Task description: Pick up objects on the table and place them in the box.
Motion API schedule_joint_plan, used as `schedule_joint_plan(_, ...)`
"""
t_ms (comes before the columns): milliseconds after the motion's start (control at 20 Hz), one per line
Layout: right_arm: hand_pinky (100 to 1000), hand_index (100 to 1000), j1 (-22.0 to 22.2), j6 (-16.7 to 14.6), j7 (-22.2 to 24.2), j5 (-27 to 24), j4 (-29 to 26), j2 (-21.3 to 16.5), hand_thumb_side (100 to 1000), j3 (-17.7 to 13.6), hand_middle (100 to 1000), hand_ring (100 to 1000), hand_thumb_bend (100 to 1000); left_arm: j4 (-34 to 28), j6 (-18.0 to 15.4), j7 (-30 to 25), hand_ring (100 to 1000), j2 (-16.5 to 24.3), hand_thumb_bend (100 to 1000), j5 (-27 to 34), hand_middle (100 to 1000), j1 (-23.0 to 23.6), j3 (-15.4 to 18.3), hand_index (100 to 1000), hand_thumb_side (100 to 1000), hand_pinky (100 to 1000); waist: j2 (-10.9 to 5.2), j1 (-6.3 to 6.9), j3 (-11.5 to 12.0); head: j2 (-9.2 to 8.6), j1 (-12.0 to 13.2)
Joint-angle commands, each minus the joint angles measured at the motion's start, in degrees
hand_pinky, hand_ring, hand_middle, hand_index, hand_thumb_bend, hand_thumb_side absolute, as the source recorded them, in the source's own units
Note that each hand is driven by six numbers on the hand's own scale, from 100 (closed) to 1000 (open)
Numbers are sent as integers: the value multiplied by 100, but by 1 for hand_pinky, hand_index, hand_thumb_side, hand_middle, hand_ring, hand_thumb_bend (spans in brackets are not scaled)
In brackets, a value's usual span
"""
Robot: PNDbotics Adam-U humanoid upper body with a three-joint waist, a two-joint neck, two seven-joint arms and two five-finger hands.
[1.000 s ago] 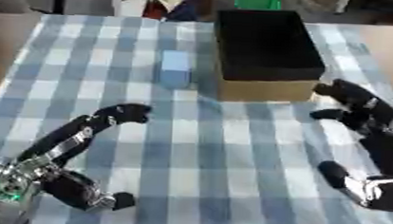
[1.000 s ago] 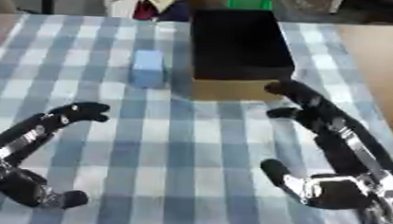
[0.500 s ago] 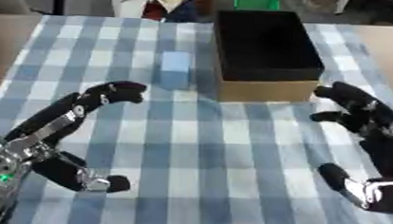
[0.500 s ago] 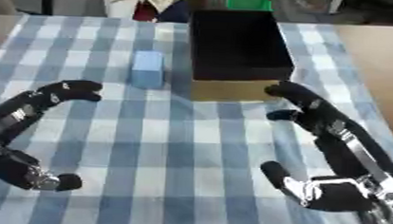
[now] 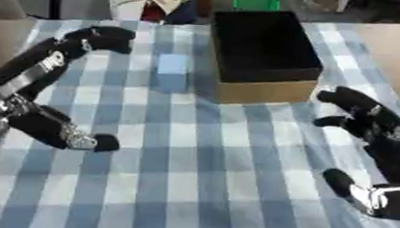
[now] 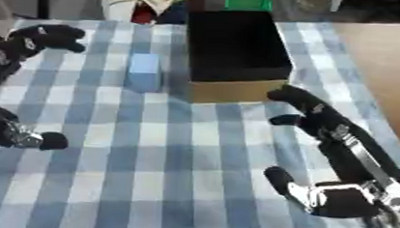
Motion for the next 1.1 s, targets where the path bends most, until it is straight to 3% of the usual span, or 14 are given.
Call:
schedule_joint_plan(50, 798, 1000, -44, -5, 32, -50, -80, -111, 284, 3, 891, 1000, 353, 457, 137, 199, 866, 390, 695, 15, 918, -443, -82, 937, 221, 1000, -116, 9, -34, -88, 10)
schedule_joint_plan(550, 798, 1000, -73, 12, 151, -136, -64, -94, 291, 111, 891, 1000, 346, 2699, -27, 59, 856, 405, 710, -607, 906, -1930, -434, 937, 293, 1000, -166, 37, -288, -203, 27)
schedule_joint_plan(1100, 797, 1000, -128, 33, 234, -207, -58, -84, 294, 178, 890, 1000, 339, 4385, -665, -45, 851, 118, 747, -1572, 886, -2661, -561, 937, 335, 1000, -166, 74, -522, -327, -19)
